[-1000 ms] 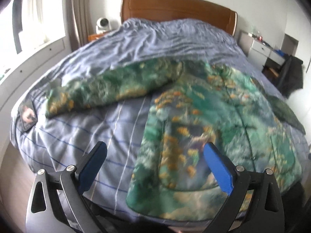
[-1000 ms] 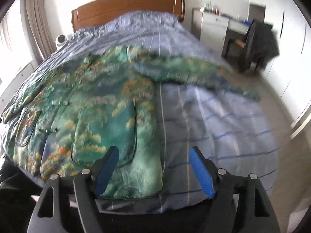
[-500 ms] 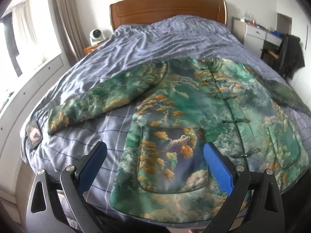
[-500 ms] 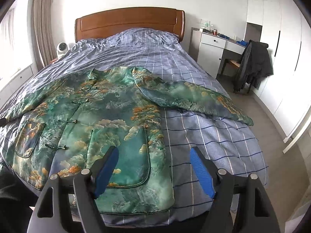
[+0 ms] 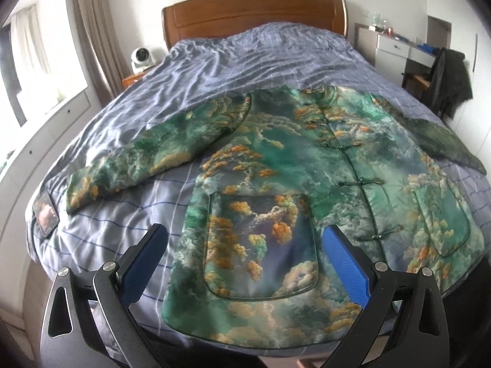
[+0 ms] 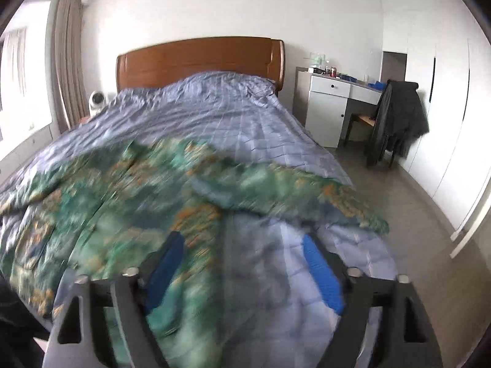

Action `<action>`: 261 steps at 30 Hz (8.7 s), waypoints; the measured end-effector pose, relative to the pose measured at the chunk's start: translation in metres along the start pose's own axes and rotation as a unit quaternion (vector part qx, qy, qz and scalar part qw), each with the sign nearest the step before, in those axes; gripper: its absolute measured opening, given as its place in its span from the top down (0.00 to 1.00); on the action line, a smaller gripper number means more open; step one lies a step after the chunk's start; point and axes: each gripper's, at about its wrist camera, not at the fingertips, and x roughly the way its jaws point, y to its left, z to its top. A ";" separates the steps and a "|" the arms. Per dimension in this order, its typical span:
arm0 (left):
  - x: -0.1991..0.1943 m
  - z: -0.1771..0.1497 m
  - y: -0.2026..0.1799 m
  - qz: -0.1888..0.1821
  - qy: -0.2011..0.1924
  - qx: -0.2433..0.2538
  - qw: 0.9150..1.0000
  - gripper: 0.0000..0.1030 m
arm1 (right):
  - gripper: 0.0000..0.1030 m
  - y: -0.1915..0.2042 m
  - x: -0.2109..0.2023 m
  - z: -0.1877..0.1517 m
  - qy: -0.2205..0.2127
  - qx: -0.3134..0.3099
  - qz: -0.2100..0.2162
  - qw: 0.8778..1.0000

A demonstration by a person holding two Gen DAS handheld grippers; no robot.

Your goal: Fold large clothes

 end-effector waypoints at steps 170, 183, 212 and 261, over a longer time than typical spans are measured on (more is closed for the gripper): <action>0.164 0.056 0.080 0.005 0.120 -0.054 0.991 0.13 | 0.26 0.146 0.118 -0.008 0.170 -0.014 0.174 0.970; 0.170 0.018 0.167 0.034 0.146 -0.183 0.972 0.13 | 0.26 0.186 0.084 -0.014 0.152 -0.058 0.188 0.969; 0.195 0.050 0.287 0.156 0.039 -0.416 0.895 0.90 | 0.26 0.221 0.075 -0.030 0.167 -0.084 0.201 0.962; 0.089 0.005 -0.005 -0.014 0.055 -0.006 0.998 0.15 | 0.26 0.280 0.265 0.041 0.269 0.145 0.330 0.893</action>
